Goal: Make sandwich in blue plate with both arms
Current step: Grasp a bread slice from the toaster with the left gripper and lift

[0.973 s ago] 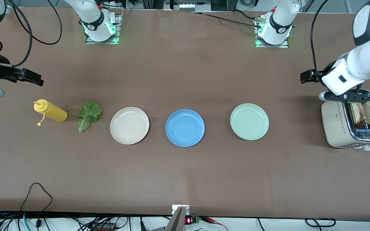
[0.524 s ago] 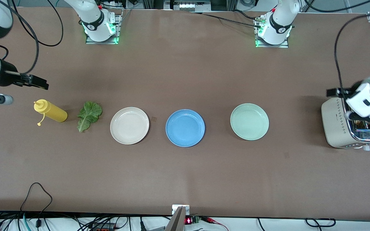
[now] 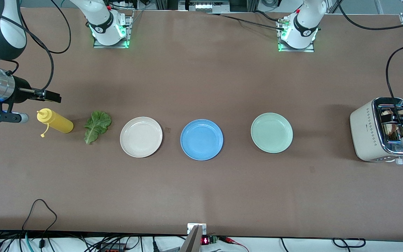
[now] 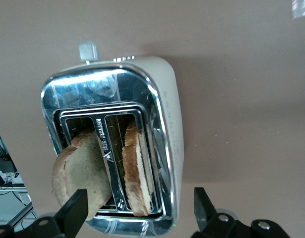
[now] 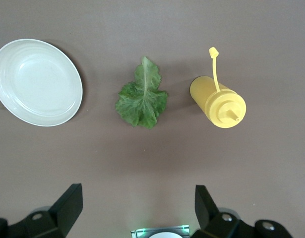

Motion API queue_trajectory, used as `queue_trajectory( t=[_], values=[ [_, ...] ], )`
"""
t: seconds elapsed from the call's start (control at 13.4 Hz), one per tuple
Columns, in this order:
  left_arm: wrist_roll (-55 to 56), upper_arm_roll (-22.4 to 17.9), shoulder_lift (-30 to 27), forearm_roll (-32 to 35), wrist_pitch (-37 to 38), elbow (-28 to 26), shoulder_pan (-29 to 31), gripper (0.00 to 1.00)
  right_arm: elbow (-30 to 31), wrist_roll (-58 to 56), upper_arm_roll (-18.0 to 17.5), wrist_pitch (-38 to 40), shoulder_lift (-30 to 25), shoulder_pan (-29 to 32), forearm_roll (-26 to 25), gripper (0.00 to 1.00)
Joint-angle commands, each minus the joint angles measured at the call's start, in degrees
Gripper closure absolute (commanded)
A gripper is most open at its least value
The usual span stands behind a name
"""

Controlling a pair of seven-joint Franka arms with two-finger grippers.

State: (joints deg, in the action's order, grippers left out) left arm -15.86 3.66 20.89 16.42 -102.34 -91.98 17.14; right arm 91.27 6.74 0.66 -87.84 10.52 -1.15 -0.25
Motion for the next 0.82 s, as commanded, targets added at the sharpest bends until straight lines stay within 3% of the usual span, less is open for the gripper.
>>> queue_trajectory(
  t=[0.0, 0.22, 0.37, 0.52, 0.6, 0.75],
  values=[
    [-2.24, 0.82, -1.03, 0.63, -1.81, -3.55, 1.66, 0.18, 0.40, -0.24, -0.30, 0.39, -0.24, 0.18, -0.37, 0.00],
    [-2.33, 0.82, -0.94, 0.63, -4.44, -6.37, 2.81, 0.27, 0.49, -0.24, -0.39, 0.56, 0.02, 0.18, -0.10, 0.00],
    [-2.33, 0.73, -0.50, 0.80, -5.07, -6.37, 2.90, 0.62, 0.22, -0.94, -0.39, 0.65, 1.08, 0.27, 0.07, 0.00],
    [-2.33, 0.82, -0.50, 0.63, -4.02, -6.37, 2.98, 0.88, 0.14, -2.34, -0.31, 0.74, 1.52, 0.36, 0.08, 0.00],
    [-2.33, 0.82, -0.59, 0.63, -3.49, -6.37, 3.16, 0.96, 0.22, -2.26, -0.30, 1.00, 1.61, 0.54, 0.08, 0.00],
    [-2.42, 0.90, -1.29, 0.63, -1.82, -5.68, 3.16, 0.99, 0.14, -1.91, -0.30, 1.44, 2.22, 0.71, 0.25, 0.00]
  ],
)
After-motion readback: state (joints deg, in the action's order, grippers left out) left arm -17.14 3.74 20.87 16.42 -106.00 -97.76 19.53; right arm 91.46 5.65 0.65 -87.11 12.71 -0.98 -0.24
